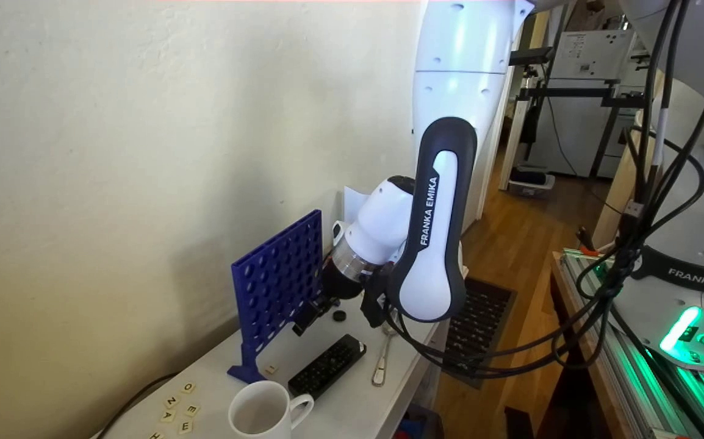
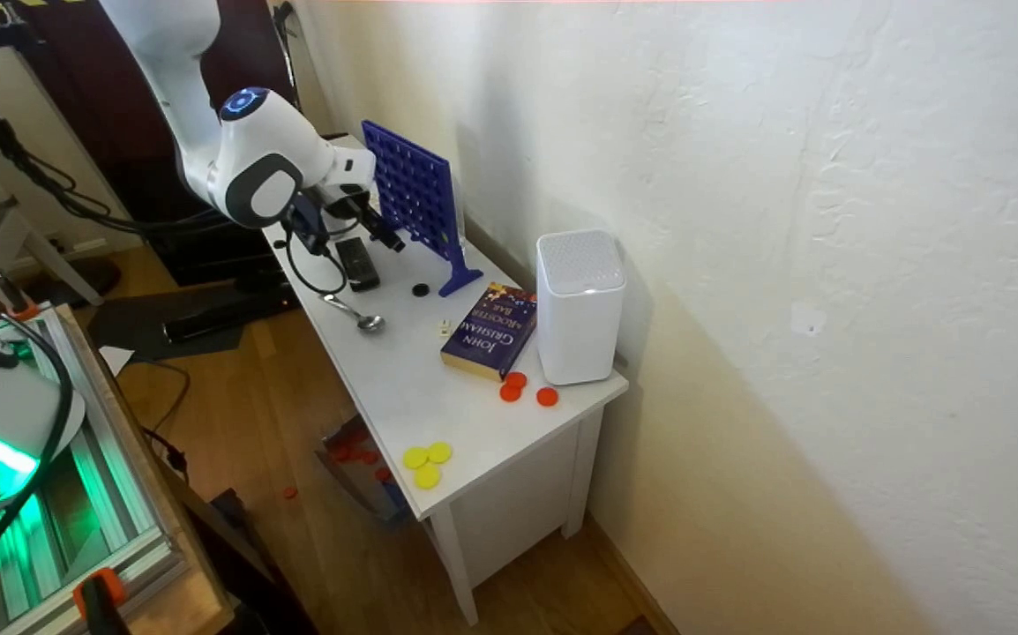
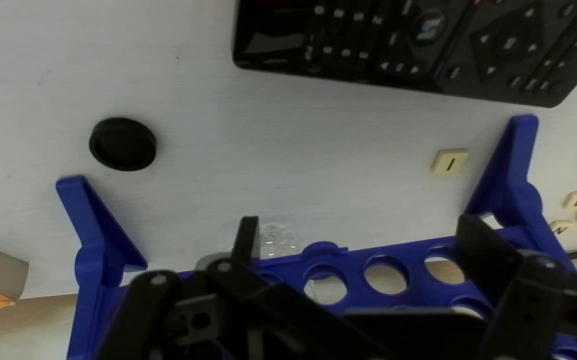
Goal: Release the chips from the blue gameboard.
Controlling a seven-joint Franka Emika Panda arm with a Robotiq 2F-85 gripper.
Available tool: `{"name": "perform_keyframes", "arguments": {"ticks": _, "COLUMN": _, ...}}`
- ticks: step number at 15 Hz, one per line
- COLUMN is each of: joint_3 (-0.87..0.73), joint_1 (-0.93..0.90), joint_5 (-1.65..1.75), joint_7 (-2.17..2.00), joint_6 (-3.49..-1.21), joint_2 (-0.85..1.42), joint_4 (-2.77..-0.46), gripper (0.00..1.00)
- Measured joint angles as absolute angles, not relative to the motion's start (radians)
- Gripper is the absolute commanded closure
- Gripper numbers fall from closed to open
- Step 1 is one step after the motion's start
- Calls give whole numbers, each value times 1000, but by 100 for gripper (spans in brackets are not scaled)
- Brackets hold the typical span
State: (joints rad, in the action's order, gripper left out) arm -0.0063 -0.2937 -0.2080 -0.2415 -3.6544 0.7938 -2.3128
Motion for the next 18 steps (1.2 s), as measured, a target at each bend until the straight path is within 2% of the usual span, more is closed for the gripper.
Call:
{"name": "perform_keyframes", "arguments": {"ticks": 5, "joint_3": -5, "joint_1": -313, "joint_5": -243, "joint_7": -221, "joint_6": -3717, "joint_2": 811, "joint_4": -2297, "gripper": 0}}
{"name": "perform_keyframes", "arguments": {"ticks": 9, "joint_3": -3, "joint_1": -316, "joint_5": -250, "joint_7": -201, "joint_6": -3769, "joint_2": 832, "joint_4": -2281, "gripper": 13}}
{"name": "perform_keyframes", "arguments": {"ticks": 18, "joint_3": -5, "joint_1": -302, "joint_5": -254, "joint_7": -163, "joint_6": -3788, "joint_2": 881, "joint_4": -2238, "gripper": 13}}
